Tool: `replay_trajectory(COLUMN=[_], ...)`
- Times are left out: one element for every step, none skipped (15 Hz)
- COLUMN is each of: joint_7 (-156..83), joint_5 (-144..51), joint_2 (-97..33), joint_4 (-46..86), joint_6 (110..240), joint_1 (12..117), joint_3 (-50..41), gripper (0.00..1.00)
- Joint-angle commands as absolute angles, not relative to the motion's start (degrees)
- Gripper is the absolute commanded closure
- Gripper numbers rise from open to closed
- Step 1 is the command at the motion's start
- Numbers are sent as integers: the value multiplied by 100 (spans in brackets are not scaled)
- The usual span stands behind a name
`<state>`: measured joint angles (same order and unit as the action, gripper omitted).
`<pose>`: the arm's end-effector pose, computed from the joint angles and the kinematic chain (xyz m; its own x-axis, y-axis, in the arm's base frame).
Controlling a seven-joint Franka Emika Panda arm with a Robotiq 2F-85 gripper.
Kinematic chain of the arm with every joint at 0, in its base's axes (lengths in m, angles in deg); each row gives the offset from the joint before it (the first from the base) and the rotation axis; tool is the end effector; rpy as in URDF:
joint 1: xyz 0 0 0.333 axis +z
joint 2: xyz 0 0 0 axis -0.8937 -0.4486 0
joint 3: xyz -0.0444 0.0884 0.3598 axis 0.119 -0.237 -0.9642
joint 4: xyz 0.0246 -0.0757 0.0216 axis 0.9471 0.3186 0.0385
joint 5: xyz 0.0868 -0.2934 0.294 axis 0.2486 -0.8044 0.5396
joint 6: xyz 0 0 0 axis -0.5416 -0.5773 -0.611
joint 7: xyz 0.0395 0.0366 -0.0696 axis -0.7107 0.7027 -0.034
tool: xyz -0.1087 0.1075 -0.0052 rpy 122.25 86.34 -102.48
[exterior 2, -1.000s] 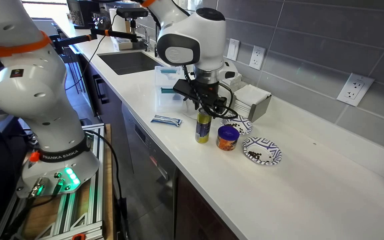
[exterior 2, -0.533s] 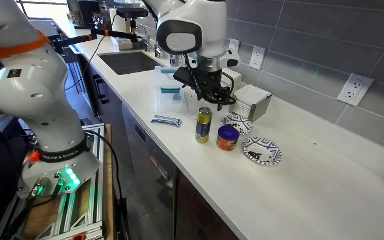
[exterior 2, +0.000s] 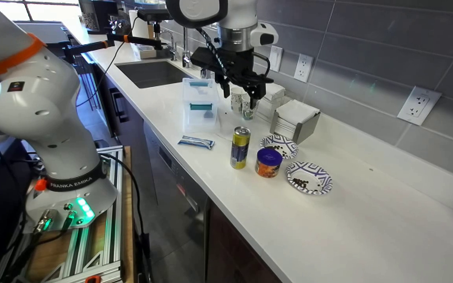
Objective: Move the soda can slightly to the left
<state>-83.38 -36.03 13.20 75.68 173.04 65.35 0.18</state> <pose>0.4153 -0.0399 0.4352 0.8148 0.5080 0.2794 0.5290 -0.8486 0.0003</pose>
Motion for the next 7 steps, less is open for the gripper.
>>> replay_trajectory(joint_7=[-7751,-8031,-7996,-7996,-7998,-8000,-8001], joint_5=[-3836,-3751,-3760,-3759,-3757,-3754,-3753], joint_2=[1839,1570,1647,1665,1654,1632,1615], joint_4=[7657,7562,7560,7561,7561,7561,7562], joint_6=[17280,17300,17300,17300,17299,17299,17299], joint_1=[6404,6586,6591,6598,6605,6611,6613], joint_3=[-46,103,116,123,127,126,125], gripper=[0,0,0,0,0,0,0])
